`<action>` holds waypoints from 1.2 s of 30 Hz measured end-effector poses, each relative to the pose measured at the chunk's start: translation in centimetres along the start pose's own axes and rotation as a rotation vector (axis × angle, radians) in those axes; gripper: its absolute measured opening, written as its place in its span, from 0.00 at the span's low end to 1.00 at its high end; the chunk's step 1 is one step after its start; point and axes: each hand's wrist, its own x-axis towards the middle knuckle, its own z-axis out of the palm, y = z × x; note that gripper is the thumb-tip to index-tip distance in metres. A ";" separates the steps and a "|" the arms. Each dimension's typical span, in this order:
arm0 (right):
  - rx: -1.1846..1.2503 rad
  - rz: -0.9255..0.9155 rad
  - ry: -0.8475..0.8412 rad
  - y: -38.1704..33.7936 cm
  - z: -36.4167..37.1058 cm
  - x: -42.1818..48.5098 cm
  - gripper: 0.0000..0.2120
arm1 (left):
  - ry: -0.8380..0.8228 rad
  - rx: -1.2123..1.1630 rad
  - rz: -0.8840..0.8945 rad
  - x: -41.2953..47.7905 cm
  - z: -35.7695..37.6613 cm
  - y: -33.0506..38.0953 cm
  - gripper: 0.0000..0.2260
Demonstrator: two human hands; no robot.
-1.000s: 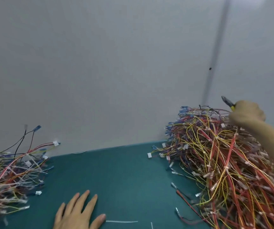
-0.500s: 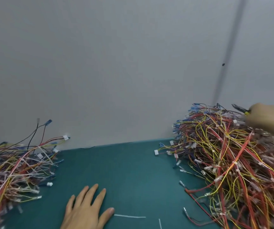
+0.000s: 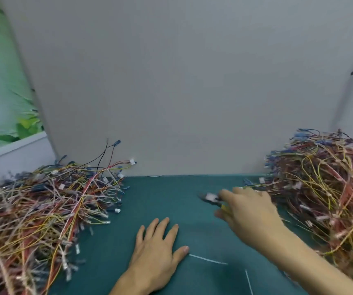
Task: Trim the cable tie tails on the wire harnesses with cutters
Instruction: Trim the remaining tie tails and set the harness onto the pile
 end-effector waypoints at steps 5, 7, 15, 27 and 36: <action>0.064 0.080 -0.254 -3.3 6.0 -2.6 0.20 | 0.009 -0.029 0.009 -0.1 -0.2 -0.1 0.32; 0.071 0.096 -0.289 -3.4 6.8 -3.1 0.19 | 0.005 -0.047 0.010 -0.1 -0.3 -0.1 0.32; 0.260 0.075 -0.313 -2.8 6.9 -3.2 0.20 | 0.058 -0.222 -0.008 -0.3 -1.8 -0.7 0.27; 0.166 0.052 -0.196 -3.4 7.0 -3.5 0.11 | 0.506 -0.135 -0.252 2.5 -9.4 -3.2 0.18; 0.149 0.049 -0.210 -3.7 6.8 -3.1 0.11 | 0.282 0.382 -0.379 8.8 -12.5 -7.7 0.14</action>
